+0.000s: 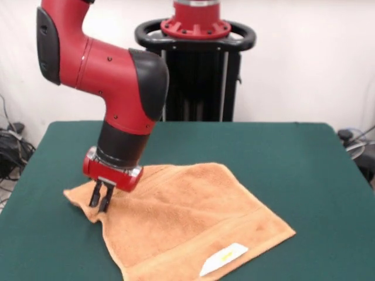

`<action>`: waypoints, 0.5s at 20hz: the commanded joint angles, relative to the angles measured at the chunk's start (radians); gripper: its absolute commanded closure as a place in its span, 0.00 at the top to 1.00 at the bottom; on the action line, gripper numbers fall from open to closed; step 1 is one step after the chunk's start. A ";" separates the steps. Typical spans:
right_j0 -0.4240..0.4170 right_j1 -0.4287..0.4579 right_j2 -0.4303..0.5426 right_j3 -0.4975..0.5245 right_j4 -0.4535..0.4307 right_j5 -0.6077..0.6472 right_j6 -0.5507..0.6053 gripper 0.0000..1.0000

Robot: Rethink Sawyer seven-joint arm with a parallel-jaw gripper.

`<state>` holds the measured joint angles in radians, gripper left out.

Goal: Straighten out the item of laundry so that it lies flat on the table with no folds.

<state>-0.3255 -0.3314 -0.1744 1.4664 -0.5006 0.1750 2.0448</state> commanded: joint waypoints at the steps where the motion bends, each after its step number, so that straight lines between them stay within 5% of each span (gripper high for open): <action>1: -0.028 0.011 -0.008 0.235 -0.105 0.042 -0.016 0.00; 10: -0.138 0.042 -0.057 0.315 -0.276 -0.127 -0.003 0.00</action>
<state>-0.4077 -0.3614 -0.2088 1.6408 -0.6640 0.0869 2.0450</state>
